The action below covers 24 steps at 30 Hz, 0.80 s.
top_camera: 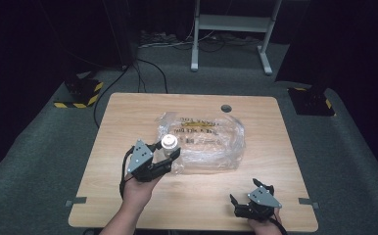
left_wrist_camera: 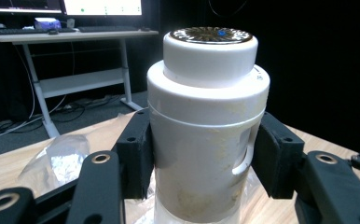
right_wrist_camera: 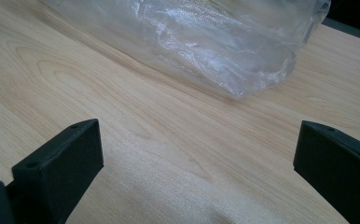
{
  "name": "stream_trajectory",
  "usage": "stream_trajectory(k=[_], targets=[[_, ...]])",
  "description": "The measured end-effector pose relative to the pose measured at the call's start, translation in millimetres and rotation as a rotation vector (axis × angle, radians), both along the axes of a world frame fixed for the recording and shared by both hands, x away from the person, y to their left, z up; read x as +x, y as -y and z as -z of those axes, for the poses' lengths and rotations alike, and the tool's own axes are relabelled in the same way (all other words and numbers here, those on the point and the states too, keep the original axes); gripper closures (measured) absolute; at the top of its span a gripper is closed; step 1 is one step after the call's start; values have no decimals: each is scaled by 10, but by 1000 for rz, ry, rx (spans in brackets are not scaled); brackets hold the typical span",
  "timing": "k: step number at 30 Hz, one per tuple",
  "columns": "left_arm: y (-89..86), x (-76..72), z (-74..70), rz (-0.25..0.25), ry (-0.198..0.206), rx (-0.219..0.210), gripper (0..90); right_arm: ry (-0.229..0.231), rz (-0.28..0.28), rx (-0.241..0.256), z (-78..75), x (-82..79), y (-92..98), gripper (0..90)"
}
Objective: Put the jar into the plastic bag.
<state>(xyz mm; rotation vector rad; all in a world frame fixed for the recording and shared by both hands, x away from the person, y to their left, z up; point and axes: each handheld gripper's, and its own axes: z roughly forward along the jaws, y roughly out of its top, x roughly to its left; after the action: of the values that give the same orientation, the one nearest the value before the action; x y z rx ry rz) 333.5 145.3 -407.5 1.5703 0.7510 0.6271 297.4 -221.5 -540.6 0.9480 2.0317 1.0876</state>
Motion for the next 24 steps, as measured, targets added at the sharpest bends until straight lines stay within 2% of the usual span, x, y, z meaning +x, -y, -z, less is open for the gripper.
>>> stream_trajectory(k=[10,24], targets=[[53,121,-47,-17,9,-31,460,2,-2,0,0,-5,-2,9],[206,297,-105,-36,27,-34,460,6,-3,8,-1,-8,5,10]])
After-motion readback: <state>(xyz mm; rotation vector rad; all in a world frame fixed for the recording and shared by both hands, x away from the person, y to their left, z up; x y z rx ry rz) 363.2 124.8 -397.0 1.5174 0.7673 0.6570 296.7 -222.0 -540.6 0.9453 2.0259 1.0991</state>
